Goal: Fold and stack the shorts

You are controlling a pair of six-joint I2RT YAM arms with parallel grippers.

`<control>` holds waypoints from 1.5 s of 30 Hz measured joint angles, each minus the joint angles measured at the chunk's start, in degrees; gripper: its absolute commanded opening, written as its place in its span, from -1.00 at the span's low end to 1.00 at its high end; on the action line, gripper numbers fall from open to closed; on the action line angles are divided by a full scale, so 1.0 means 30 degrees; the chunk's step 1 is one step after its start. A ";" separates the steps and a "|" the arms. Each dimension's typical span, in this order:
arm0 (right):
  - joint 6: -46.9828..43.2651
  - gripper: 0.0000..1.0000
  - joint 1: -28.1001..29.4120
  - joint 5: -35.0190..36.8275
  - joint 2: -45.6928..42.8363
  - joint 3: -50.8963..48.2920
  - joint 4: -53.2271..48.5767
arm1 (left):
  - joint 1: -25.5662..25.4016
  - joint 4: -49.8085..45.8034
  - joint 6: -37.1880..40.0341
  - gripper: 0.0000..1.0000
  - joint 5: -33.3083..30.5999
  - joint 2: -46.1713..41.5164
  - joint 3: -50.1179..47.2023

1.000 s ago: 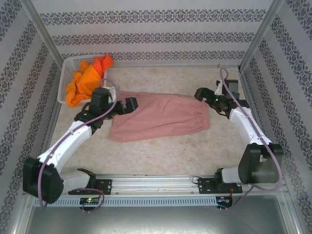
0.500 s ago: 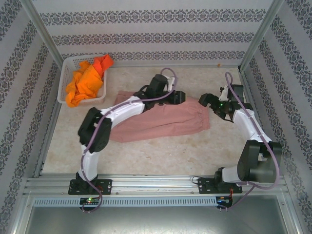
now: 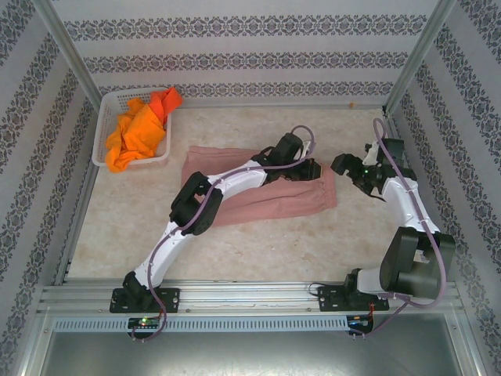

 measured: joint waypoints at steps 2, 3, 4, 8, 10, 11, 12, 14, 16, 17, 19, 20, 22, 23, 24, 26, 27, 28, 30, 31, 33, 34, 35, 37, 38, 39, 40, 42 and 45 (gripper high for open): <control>-0.0095 0.68 0.0000 -0.0233 0.0051 0.0000 -0.0109 | 0.0000 -0.0095 0.0022 -0.81 -0.0058 -0.0015 -0.0729; -0.0138 0.64 0.0000 -0.0452 0.0124 -0.0007 -0.0102 | 0.0007 -0.0080 0.0022 -0.82 -0.0073 -0.0044 -0.1253; -0.0211 0.62 0.0000 -0.0634 0.0233 -0.0007 -0.0095 | 0.0007 -0.0073 0.0022 -0.83 -0.0117 -0.0102 -0.1902; -0.0444 0.59 0.0051 -0.1479 0.1056 -0.0102 -0.0109 | 0.0146 0.0947 0.0029 -0.86 -0.0015 -0.1421 -0.5552; -0.0583 0.56 0.0211 -0.1610 0.1428 -0.0219 -0.0219 | 0.0240 0.1100 0.0036 -0.87 -0.0051 -0.2696 -0.7584; -0.0656 0.54 0.0386 -0.1617 0.1588 -0.0284 -0.0306 | 0.0291 0.1290 0.0044 -0.87 -0.0036 -0.3344 -0.8670; -0.0736 0.53 0.0627 -0.1617 0.1734 -0.0335 -0.0379 | 0.0342 0.1537 0.0051 -0.87 -0.0029 -0.3949 -0.9704; -0.0954 0.50 0.1239 -0.1625 0.2076 -0.0386 -0.0466 | 0.0546 0.2025 0.0051 -0.88 -0.0022 -0.4932 -1.1358; -0.1086 0.48 0.1945 -0.1617 0.2514 -0.0423 -0.0466 | 0.0801 0.2543 0.0044 -0.88 0.0044 -0.5625 -1.2641; -0.1086 0.48 0.2375 -0.1617 0.2783 -0.0474 -0.0437 | 0.0947 0.2900 0.0029 -0.89 0.0087 -0.5872 -1.3151; -0.1071 0.48 0.3177 -0.1625 0.3279 -0.0619 -0.0364 | 0.1107 0.3526 -0.0051 -0.89 0.0211 -0.6098 -1.3741; -0.1071 0.48 0.3526 -0.1625 0.3468 -0.0685 -0.0357 | 0.1195 0.3818 -0.0095 -0.90 0.0306 -0.6113 -1.3886; -0.1013 0.48 0.4291 -0.1617 0.3774 -0.0874 -0.0204 | 0.1209 0.4284 -0.0197 -0.90 0.0401 -0.6120 -1.4112; -0.0991 0.48 0.4568 -0.1617 0.3847 -0.0984 -0.0109 | 0.1209 0.4430 -0.0211 -0.91 0.0393 -0.6127 -1.4192; -0.0925 0.48 0.4889 -0.1610 0.3905 -0.1144 0.0029 | 0.1209 0.4554 -0.0226 -0.91 0.0393 -0.6127 -1.4251; -0.0845 0.48 0.5391 -0.1625 0.4000 -0.1399 0.0262 | 0.1209 0.4685 -0.0262 -0.91 0.0393 -0.6135 -1.4280; -0.0765 0.47 0.5632 -0.1625 0.4087 -0.1515 0.0430 | 0.1202 0.4728 -0.0262 -0.92 0.0393 -0.6135 -1.4309; -0.0678 0.45 0.5821 -0.1610 0.4204 -0.1581 0.0576 | 0.1209 0.4765 -0.0262 -0.92 0.0393 -0.6135 -1.4324; -0.0488 0.41 0.6105 -0.1603 0.4524 -0.1581 0.0852 | 0.1209 0.4765 -0.0262 -0.92 0.0393 -0.6135 -1.4324; -0.0408 0.40 0.6251 -0.1588 0.4707 -0.1581 0.1027 | 0.1209 0.4772 -0.0262 -0.92 0.0393 -0.6135 -1.4324; -0.0342 0.36 0.6535 -0.1443 0.5122 -0.1574 0.1231 | 0.1209 0.4787 -0.0262 -0.93 0.0393 -0.6135 -1.4338; -0.0321 0.34 0.6681 -0.1370 0.5355 -0.1574 0.1304 | 0.1209 0.4830 -0.0262 -0.92 0.0393 -0.6135 -1.4360; -0.0284 0.31 0.6798 -0.1246 0.5544 -0.1566 0.1370 | 0.1209 0.4838 -0.0262 -0.92 0.0393 -0.6142 -1.4367; -0.0197 0.28 0.6936 -0.0976 0.5734 -0.1421 0.1355 | 0.1209 0.4911 -0.0262 -0.93 0.0393 -0.6142 -1.4411; -0.0138 0.26 0.7023 -0.0852 0.5734 -0.1333 0.1362 | 0.1202 0.4918 -0.0262 -0.93 0.0386 -0.6149 -1.4418; -0.0058 0.22 0.7074 -0.0612 0.5741 -0.1260 0.1362 | 0.1202 0.4962 -0.0262 -0.93 0.0386 -0.6164 -1.4455; 0.0000 0.18 0.7147 -0.0393 0.5748 -0.1209 0.1362 | 0.1209 0.4969 -0.0262 -0.93 0.0386 -0.6164 -1.4455; 0.0073 0.13 0.7278 0.0000 0.5763 -0.1195 0.1362 | 0.1209 0.5027 -0.0262 -0.93 0.0379 -0.6164 -1.4484; 0.0160 0.02 0.7614 0.0648 0.5763 -0.1158 0.1341 | 0.1209 0.5034 -0.0262 -0.93 0.0386 -0.6164 -1.4484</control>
